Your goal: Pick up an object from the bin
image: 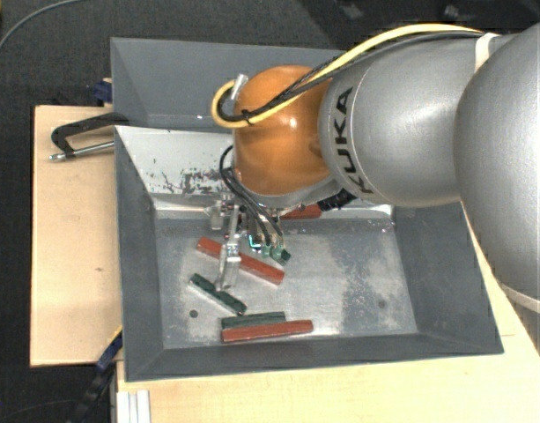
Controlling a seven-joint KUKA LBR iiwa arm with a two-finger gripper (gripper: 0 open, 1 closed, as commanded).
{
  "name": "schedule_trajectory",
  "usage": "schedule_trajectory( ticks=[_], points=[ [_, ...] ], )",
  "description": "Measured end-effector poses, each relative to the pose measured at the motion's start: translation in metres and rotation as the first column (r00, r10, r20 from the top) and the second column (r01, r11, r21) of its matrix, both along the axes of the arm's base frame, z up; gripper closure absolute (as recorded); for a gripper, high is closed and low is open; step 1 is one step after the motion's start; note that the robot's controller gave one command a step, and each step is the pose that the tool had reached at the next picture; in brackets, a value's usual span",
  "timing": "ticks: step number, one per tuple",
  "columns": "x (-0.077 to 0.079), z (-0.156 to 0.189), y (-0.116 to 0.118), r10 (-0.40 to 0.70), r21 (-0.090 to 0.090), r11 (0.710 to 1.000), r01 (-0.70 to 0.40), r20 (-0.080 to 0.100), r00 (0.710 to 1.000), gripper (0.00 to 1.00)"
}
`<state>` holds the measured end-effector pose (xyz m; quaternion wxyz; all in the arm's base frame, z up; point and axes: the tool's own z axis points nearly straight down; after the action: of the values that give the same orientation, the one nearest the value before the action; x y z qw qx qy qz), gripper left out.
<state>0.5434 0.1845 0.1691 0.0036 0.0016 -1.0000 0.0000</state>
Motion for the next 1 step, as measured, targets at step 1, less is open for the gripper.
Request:
schedule_trajectory(
  ticks=[1],
  points=[
    [0.0347,-0.1008,-0.0829,-0.144,-0.001,0.99,0.144,0.006,0.989,0.0]
  ],
)
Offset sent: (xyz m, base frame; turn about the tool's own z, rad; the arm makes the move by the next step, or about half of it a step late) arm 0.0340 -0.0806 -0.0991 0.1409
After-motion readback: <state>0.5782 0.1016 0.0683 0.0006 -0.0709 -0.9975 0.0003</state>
